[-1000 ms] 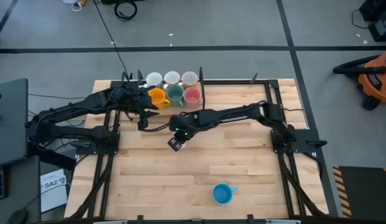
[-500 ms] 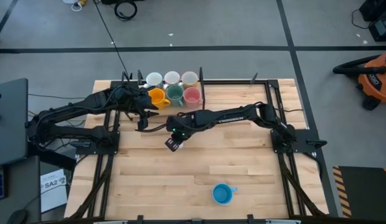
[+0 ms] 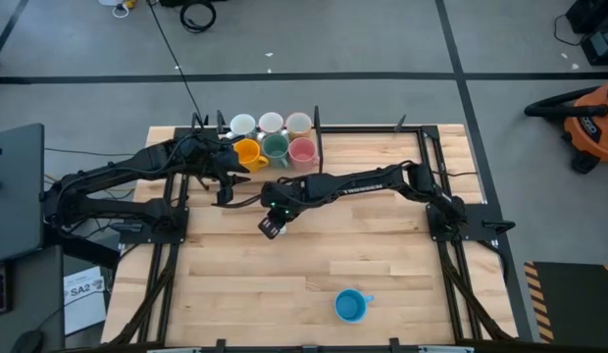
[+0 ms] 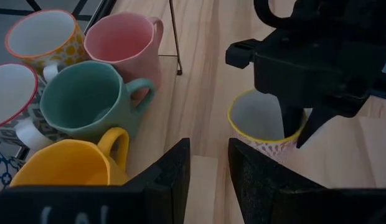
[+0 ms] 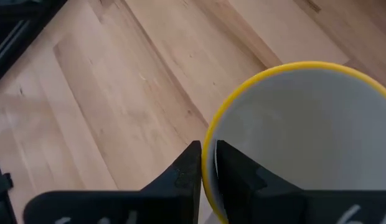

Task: Place coffee mugs
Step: Put the orange patterned mug on the shelf

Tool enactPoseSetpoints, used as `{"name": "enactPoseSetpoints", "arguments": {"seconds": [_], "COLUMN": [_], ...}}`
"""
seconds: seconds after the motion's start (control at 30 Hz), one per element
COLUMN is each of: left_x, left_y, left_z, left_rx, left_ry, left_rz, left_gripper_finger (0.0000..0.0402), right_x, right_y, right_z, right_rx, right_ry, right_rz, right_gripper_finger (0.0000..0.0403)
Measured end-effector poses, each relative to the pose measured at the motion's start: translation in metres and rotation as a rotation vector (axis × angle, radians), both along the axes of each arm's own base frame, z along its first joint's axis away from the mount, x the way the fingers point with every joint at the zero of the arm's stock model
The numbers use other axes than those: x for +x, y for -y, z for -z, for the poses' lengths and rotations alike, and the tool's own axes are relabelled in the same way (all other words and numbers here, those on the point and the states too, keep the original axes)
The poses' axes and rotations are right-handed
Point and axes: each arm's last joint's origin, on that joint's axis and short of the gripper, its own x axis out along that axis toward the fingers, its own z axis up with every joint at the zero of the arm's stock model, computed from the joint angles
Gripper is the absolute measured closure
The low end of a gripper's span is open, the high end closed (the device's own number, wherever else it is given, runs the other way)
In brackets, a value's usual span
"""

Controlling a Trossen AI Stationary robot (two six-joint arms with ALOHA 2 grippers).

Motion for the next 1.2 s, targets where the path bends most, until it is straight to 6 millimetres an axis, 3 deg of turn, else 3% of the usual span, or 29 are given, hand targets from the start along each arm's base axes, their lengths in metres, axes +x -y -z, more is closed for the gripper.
{"name": "enactPoseSetpoints", "arguments": {"seconds": [0.53, 0.8, 1.2], "left_x": [0.000, 0.000, -0.001], "left_y": [0.000, 0.000, 0.001], "left_z": [0.000, 0.000, 0.002], "left_rx": [0.000, -0.001, -0.030], "left_ry": [0.000, 0.000, -0.018], "left_rz": [0.000, -0.001, -0.014], "left_gripper_finger": [0.0285, 0.0285, 0.0285], "right_x": [0.001, 0.001, -0.037], "right_y": [0.000, -0.001, 0.000], "right_z": [-0.001, -0.003, -0.066], "right_rx": [0.002, 0.041, -0.125], "right_ry": [0.014, 0.021, 0.021], "right_rz": [0.002, -0.035, -0.111], "right_gripper_finger": [0.0262, 0.0256, 0.0258]}}
